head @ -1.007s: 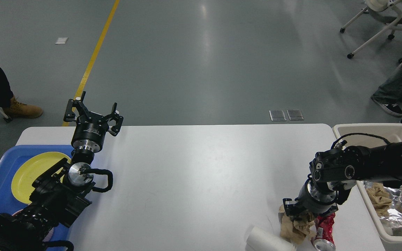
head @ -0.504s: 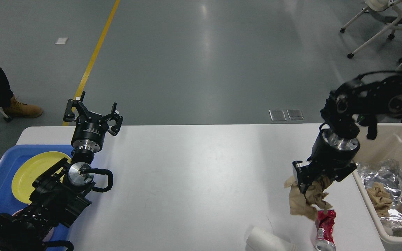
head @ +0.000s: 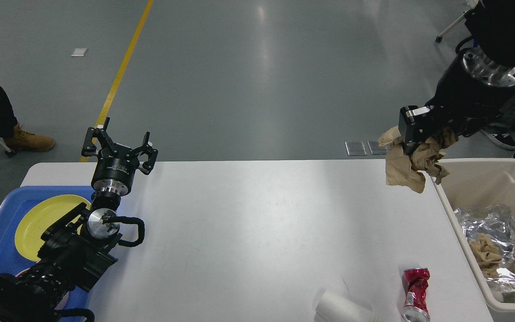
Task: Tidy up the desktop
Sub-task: 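Lift the crumpled brown paper up and over the white bin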
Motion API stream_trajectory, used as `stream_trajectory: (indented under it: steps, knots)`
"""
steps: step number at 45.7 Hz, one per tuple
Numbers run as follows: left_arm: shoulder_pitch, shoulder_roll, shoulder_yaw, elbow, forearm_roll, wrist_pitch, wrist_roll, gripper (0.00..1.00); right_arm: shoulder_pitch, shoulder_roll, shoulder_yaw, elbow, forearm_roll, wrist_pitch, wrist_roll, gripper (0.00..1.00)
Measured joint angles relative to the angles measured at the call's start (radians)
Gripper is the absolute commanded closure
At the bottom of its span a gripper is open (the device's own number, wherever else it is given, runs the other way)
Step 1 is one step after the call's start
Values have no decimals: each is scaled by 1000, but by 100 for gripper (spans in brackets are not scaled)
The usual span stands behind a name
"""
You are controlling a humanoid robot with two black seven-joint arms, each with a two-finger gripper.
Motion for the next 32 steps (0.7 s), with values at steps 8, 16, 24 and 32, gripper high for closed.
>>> stream_trajectory:
  steps: [8,16,24,32]
  knots:
    - [0,0,0,0,0,0,0,4,44,-2,-5,-3,-4,0,-3,100]
    - [0,0,0,0,0,0,0,4,56,-9,-12,-14,-12,0,-4,100]
    - [0,0,0,0,0,0,0,4,36,-23,-96,-145,-20,0,-5,100]
    - [0,0,0,0,0,0,0,4,-131,-67,-217,-411,-86,0,-6,100]
